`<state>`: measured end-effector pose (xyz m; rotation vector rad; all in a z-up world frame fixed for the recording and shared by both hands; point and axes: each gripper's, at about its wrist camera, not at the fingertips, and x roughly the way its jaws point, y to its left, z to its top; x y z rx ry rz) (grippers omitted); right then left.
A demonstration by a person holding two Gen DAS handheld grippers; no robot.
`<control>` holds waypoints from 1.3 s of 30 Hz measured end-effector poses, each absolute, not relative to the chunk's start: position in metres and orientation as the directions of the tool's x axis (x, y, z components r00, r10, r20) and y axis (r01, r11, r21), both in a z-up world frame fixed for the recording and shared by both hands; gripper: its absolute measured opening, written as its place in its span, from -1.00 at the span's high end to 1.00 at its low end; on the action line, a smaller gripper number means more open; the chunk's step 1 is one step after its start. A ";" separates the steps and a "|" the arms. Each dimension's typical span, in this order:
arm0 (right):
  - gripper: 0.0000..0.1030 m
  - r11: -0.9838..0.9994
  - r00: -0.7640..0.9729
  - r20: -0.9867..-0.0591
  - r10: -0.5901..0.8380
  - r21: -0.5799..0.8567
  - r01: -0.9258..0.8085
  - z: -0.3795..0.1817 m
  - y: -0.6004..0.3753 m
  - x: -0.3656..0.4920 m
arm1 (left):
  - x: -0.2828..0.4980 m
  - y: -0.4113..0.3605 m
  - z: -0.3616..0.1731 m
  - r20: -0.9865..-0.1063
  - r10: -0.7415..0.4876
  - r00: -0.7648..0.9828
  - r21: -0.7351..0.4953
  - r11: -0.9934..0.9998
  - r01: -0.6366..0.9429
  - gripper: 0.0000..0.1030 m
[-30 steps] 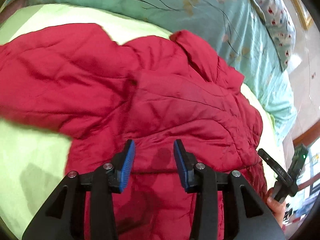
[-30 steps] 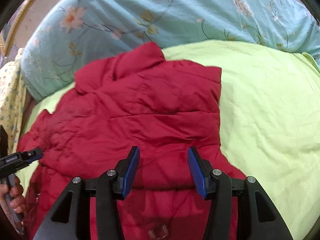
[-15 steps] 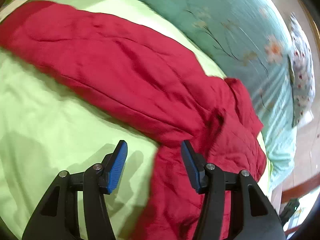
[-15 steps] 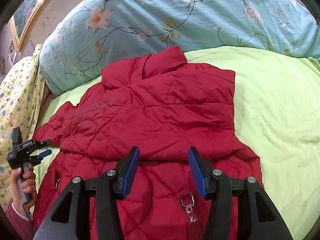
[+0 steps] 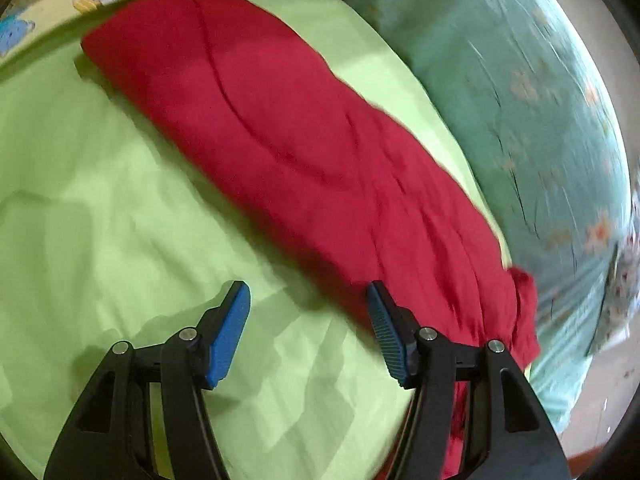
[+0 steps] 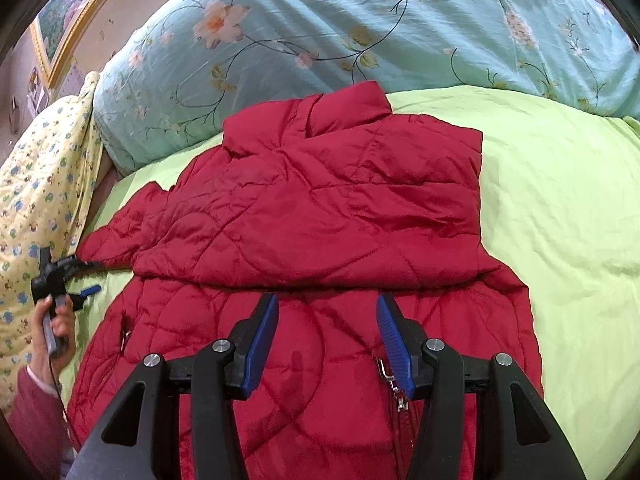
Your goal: Fold large clothes
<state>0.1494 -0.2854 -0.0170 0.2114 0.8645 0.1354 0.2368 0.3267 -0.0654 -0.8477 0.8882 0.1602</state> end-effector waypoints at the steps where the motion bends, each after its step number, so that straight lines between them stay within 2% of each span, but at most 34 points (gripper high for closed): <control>1: -0.02 0.970 0.642 -0.740 0.203 0.239 -0.031 -0.018 -0.286 0.149 | 0.240 0.336 -0.066 -0.734 -0.194 0.651 -0.587 0.661 -0.466 -0.21; 10: -0.02 0.972 0.631 -0.750 0.199 0.234 -0.028 -0.022 -0.287 0.142 | 0.271 0.390 -0.061 -0.697 -0.093 0.711 -0.603 0.612 -0.512 -0.20; 12: -0.02 0.971 0.634 -0.747 0.200 0.237 -0.027 -0.022 -0.287 0.142 | 0.276 0.387 -0.056 -0.695 -0.093 0.713 -0.590 0.640 -0.492 0.04; 13: -0.02 0.971 0.635 -0.746 0.201 0.239 -0.026 -0.022 -0.287 0.142 | 0.276 0.384 -0.053 -0.693 -0.095 0.714 -0.579 0.663 -0.474 0.34; 14: -0.02 0.970 0.634 -0.746 0.203 0.242 -0.026 -0.023 -0.287 0.143 | 0.275 0.380 -0.050 -0.689 -0.098 0.718 -0.574 0.679 -0.457 0.52; 17: -0.02 0.967 0.631 -0.746 0.213 0.252 -0.028 -0.025 -0.287 0.143 | 0.267 0.365 -0.038 -0.667 -0.103 0.738 -0.560 0.722 -0.405 0.68; 24: -0.02 0.962 0.632 -0.740 0.231 0.272 -0.033 -0.025 -0.285 0.143 | 0.248 0.316 0.003 -0.573 -0.216 0.791 -0.595 0.773 -0.219 0.77; 29: -0.02 0.957 0.632 -0.735 0.246 0.289 -0.036 -0.024 -0.286 0.142 | 0.243 0.257 0.031 -0.524 -0.291 0.800 -0.567 0.820 -0.074 0.77; 39: -0.02 0.943 0.635 -0.725 0.268 0.331 -0.021 -0.022 -0.295 0.140 | 0.241 0.139 0.050 -0.504 -0.465 0.728 -0.516 0.838 0.178 0.77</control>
